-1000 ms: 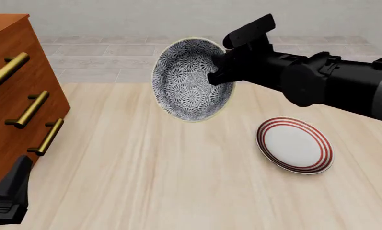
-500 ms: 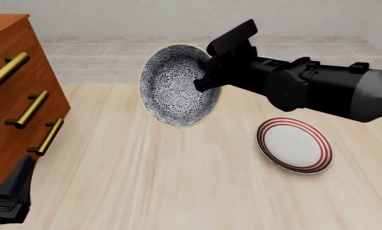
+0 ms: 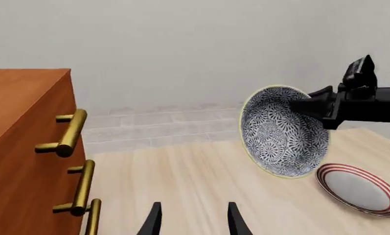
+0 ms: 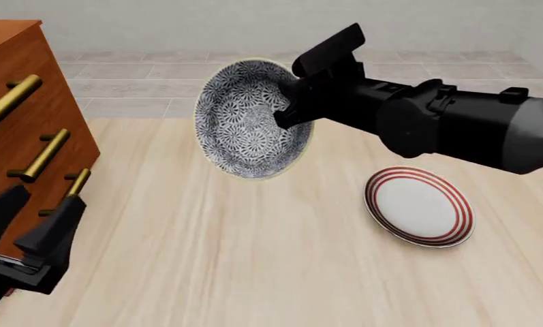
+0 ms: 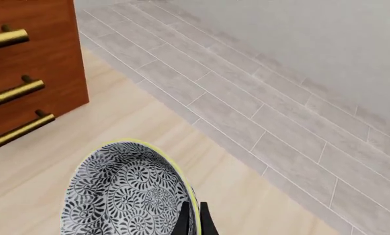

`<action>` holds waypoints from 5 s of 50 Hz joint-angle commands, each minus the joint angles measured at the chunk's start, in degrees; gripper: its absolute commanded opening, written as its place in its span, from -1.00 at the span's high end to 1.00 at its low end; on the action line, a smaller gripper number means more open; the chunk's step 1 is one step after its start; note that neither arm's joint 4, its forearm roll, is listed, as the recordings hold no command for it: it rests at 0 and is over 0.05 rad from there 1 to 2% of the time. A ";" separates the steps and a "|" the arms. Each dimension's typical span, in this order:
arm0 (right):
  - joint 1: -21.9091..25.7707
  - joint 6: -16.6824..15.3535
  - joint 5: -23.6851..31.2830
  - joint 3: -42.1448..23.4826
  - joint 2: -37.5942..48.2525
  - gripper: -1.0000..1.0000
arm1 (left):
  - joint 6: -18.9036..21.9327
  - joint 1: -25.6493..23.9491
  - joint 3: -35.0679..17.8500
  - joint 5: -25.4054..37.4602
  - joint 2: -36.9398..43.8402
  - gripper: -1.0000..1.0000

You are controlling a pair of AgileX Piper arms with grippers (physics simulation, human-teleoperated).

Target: Put the bowl on top of the cabinet.

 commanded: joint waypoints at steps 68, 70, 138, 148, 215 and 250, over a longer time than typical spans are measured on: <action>3.39 -2.46 -1.40 1.98 -3.56 1.00 | -12.03 -22.42 -15.26 -13.84 24.98 -1.00; 3.52 -2.39 -1.38 2.02 -3.71 1.00 | -11.89 -22.23 -15.40 -14.06 25.44 -1.00; 4.65 -1.92 -0.70 3.14 -6.88 1.00 | -11.53 -16.06 -18.47 -25.74 46.26 -1.00; 4.83 -2.31 -0.70 3.21 -7.49 1.00 | -11.66 -16.17 -19.59 -25.73 47.65 -1.00; 4.26 -1.86 -1.04 3.79 -8.53 -1.00 | -9.70 -14.55 -25.74 -24.09 55.42 1.00; 5.30 -1.23 1.43 3.99 -11.56 -1.00 | -9.76 -12.85 -28.33 -22.60 56.01 1.00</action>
